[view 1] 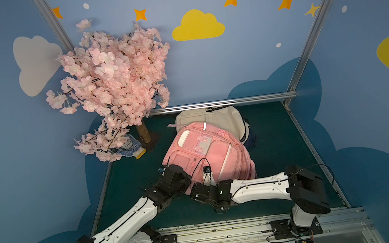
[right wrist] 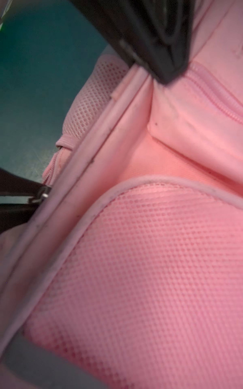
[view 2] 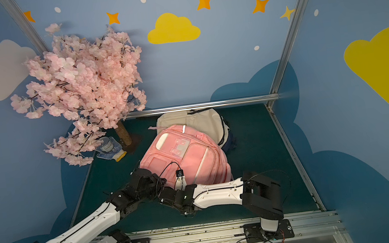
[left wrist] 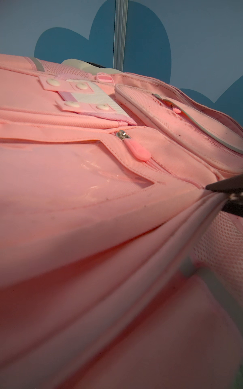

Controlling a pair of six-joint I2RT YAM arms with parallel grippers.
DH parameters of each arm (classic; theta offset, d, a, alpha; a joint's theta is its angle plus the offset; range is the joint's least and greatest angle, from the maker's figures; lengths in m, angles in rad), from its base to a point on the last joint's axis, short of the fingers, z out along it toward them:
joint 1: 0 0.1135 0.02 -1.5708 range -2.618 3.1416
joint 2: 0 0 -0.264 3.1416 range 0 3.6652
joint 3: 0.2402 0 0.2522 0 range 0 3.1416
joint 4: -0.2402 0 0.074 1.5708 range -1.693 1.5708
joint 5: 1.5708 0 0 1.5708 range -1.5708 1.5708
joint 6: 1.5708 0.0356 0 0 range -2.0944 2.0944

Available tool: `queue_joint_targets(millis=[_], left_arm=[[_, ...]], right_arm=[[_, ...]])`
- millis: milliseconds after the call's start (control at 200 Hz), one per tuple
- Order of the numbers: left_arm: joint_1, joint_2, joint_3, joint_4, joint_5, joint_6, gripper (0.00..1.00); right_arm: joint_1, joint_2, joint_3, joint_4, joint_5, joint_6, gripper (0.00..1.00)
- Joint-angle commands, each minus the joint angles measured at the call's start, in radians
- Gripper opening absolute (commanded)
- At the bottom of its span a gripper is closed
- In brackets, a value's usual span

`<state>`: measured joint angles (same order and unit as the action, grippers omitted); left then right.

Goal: Zip up the backpack
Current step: Zip the zipper on the backpack.

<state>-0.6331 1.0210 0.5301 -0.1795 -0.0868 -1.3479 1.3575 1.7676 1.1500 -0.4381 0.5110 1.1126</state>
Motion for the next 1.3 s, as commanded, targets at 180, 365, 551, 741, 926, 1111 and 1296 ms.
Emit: queue_joint_targets(millis=[180,365,551,741,926,1111,1296], left_arm=[[0.128,0.002,0.068,-0.001,0.005,0.159,0.02],[0.229,0.000,0.085,-0.018,0.059,0.206,0.02],[0.308,0.015,0.116,-0.032,0.102,0.252,0.03],[0.319,0.112,0.157,-0.011,0.187,0.291,0.03],[0.291,0.140,0.156,-0.049,0.278,0.306,0.37],[0.198,-0.086,0.028,-0.145,0.193,0.223,0.63],[0.168,-0.229,-0.108,-0.061,0.210,0.131,0.63]], right_arm=[[0.039,-0.034,0.034,-0.188,0.074,-0.012,0.00],[0.037,-0.101,-0.055,-0.210,0.060,0.038,0.00],[0.033,-0.173,-0.127,-0.258,0.066,0.095,0.00],[0.028,-0.191,-0.128,-0.220,0.071,0.062,0.00],[0.026,-0.142,-0.035,-0.076,0.008,-0.107,0.00],[0.027,-0.098,0.026,0.065,-0.076,-0.240,0.00],[0.026,-0.052,0.058,0.104,-0.137,-0.275,0.00]])
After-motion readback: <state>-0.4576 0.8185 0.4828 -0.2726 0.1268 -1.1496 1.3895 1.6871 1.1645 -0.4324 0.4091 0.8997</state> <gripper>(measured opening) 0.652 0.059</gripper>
